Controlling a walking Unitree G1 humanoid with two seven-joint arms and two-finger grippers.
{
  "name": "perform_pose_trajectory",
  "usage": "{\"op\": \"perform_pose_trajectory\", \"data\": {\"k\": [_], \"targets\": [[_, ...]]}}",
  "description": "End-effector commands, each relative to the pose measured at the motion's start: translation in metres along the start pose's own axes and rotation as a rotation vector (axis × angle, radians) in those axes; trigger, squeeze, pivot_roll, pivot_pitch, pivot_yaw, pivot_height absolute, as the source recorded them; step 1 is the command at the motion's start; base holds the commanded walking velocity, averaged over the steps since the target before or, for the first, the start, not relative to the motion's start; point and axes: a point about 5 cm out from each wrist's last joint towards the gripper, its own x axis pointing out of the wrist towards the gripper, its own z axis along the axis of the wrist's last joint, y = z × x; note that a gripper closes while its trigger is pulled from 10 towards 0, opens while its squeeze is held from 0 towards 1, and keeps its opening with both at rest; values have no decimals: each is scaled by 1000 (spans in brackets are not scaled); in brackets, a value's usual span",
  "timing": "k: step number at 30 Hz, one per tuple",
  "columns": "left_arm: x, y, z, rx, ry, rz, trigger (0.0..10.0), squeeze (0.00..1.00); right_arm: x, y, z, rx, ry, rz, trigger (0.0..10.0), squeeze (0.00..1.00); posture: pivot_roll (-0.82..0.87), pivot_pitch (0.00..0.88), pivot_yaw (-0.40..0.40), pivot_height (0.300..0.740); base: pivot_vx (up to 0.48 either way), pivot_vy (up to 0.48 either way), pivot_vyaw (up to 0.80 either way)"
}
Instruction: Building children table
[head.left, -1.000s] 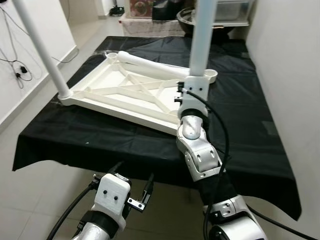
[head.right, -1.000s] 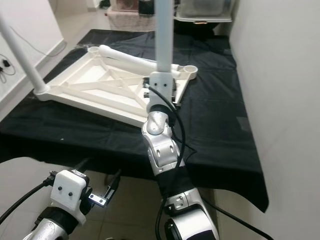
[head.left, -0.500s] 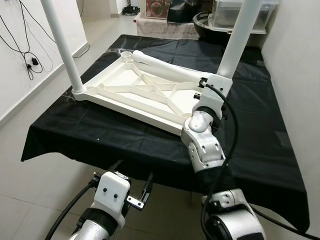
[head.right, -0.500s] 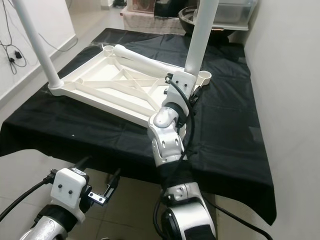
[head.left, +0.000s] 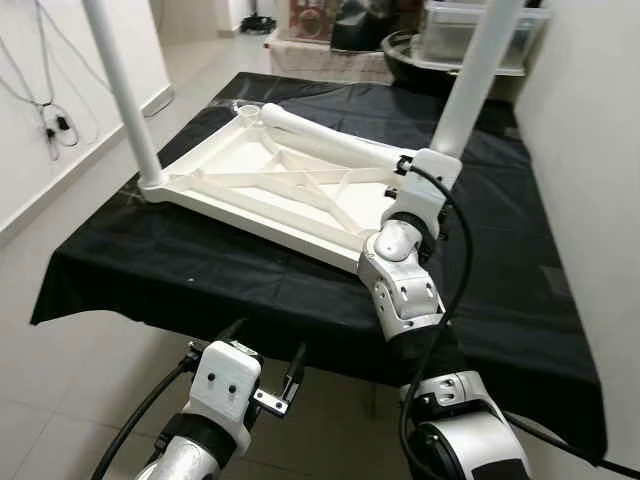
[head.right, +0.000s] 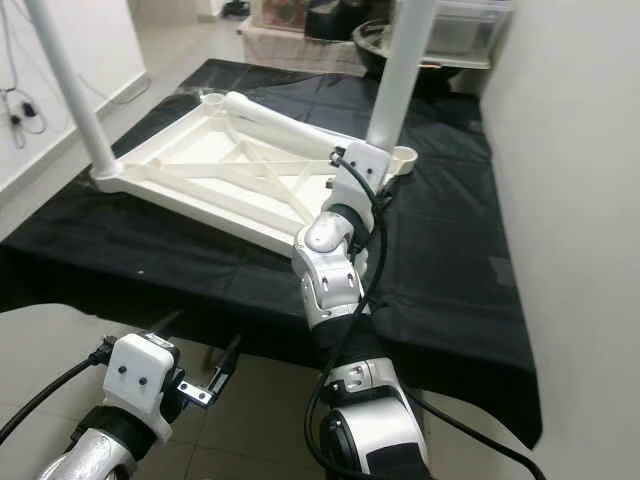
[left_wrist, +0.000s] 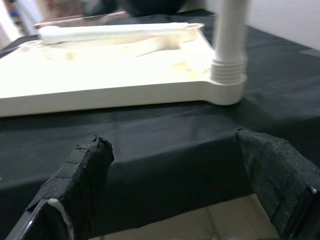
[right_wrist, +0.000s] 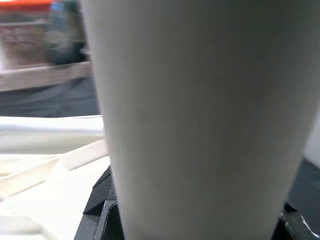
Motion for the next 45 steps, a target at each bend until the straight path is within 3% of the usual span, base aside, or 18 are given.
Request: {"op": "perform_pose_trajectory", "data": {"k": [1, 6, 9, 11, 14, 16, 21, 26, 27, 28, 29, 31, 34, 36, 38, 41, 45], "targets": [[-1, -1, -2, 0, 5, -7, 10000, 0, -18, 17, -62, 126, 316, 228, 10000, 0, 20, 158, 16, 740, 0, 0, 0], [-1, -1, -2, 1, 5, -6, 10000, 0, -21, 21, -67, 78, 347, 377, 10000, 0, 17, 158, 16, 740, 0, 0, 0], [-1, -1, -2, 2, 4, -4, 10000, 0, -21, 22, -73, 28, 371, 601, 10000, 0, 17, 158, 16, 740, 0, 0, 0], [-1, -1, -2, 3, 4, -3, 10000, 0, -20, 22, -73, 18, 368, 649, 10000, 0, 17, 158, 16, 740, 0, 0, 0], [-1, -1, -2, 3, 4, -1, 10000, 0, -17, 21, -65, 9, 316, 747, 10000, 0, 16, 159, 13, 740, 0, 0, 0], [-1, -1, -2, 3, 5, 0, 10000, 0, -15, 25, -56, 5, 277, 875, 10000, 0, 16, 159, 13, 740, 0, 0, 0], [-2, -1, -2, 3, 4, -3, 10000, 0, -15, 31, -50, -19, 259, 1033, 10000, 0, 17, 155, 10, 740, 0, 0, 0], [-4, -6, 5, -3, -10, -15, 10000, 0, -31, 50, -39, -51, 228, 1439, 10000, 0, 39, 163, -4, 740, 0, 0, 0], [-4, -6, 5, -3, -10, -15, 10000, 0, -31, 50, -39, -51, 228, 1439, 10000, 0, 39, 163, -4, 740, 0, 0, 0], [-5, -8, 6, -5, -13, -19, 10000, 0, -34, 53, -37, -56, 225, 1516, 10000, 0, 41, 165, -5, 740, 0, 0, 0], [-5, -11, 9, -11, -20, -25, 10000, 0, -39, 56, -36, -86, 226, 1613, 10000, 0, 54, 177, -13, 740, 0, 0, 0], [-5, -13, 11, -14, -25, -29, 10000, 0, -42, 58, -36, -109, 228, 1681, 10000, 0, 54, 177, -13, 740, 0, 0, 0], [-7, -21, 21, -33, -49, -43, 10000, 0, -53, 59, -36, -209, 283, 1929, 10000, 0, 66, 212, -25, 740, 0, 0, 0], [-7, -21, 21, -33, -49, -43, 10000, 0, -53, 59, -36, -209, 283, 1929, 10000, 0, 66, 212, -25, 740, 0, 0, 0], [-9, -26, 28, -47, -65, -61, 10000, 0, -59, 62, -33, -270, 329, 2082, 10000, 0, 64, 239, -35, 740, 0, 0, 0], [-10, -28, 30, -52, -69, -66, 10000, 0, -60, 64, -31, -285, 340, 2126, 10000, 0, 64, 239, -35, 740, 0, 0, 0], [-14, -37, 37, -69, -78, -76, 10000, 0, -67, 81, -22, -360, 360, 2207, 10000, 0, 70, 271, -56, 740, 0, 0, 0]]}}
